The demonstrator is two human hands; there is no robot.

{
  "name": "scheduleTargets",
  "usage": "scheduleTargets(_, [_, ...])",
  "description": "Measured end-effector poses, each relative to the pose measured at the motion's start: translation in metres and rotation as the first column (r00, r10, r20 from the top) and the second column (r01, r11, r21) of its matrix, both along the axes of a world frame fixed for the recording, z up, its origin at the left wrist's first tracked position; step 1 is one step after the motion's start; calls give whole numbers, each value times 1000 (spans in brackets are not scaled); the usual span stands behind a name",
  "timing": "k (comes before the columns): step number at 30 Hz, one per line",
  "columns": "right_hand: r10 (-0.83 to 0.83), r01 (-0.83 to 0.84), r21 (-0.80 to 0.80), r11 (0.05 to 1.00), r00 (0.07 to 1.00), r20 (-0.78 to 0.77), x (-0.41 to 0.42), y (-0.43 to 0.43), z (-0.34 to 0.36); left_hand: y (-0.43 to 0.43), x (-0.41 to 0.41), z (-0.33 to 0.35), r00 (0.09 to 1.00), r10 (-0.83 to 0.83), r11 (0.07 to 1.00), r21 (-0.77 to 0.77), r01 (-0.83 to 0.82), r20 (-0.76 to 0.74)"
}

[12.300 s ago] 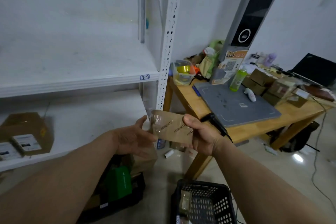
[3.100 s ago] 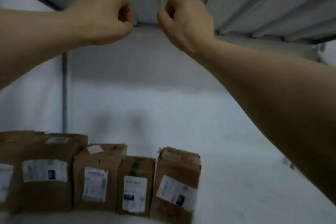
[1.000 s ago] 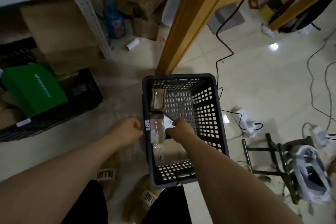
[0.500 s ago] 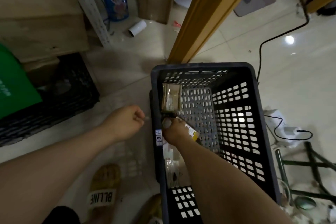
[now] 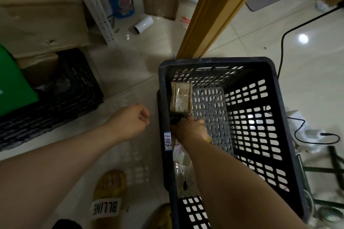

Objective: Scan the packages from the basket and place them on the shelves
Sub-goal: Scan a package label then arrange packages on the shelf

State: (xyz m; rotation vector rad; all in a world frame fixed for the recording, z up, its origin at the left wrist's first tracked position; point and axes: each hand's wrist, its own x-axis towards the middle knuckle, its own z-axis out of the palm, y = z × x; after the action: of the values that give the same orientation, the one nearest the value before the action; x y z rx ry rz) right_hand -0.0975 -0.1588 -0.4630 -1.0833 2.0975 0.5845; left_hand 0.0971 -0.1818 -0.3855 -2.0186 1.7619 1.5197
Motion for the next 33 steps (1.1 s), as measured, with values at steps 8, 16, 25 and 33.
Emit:
scheduleTargets(8, [-317, 322, 18, 947, 920, 231, -25, 14, 25, 5, -5, 24, 1000, -7, 1000, 17, 7, -5])
scheduleTargets(16, [-558, 670, 107, 734, 506, 658, -70, 36, 191, 16, -14, 147, 998, 38, 987, 160, -31, -41])
scheduleTargets(25, [-451, 622, 182, 761, 307, 838, -61, -20, 431, 2, 11, 397, 907, 341, 913, 316, -258, -245])
scheduleTargets(33, [-270, 502, 200, 841, 70, 960, 26, -57, 614, 3, 93, 563, 743, 519, 833, 445, -329, -422])
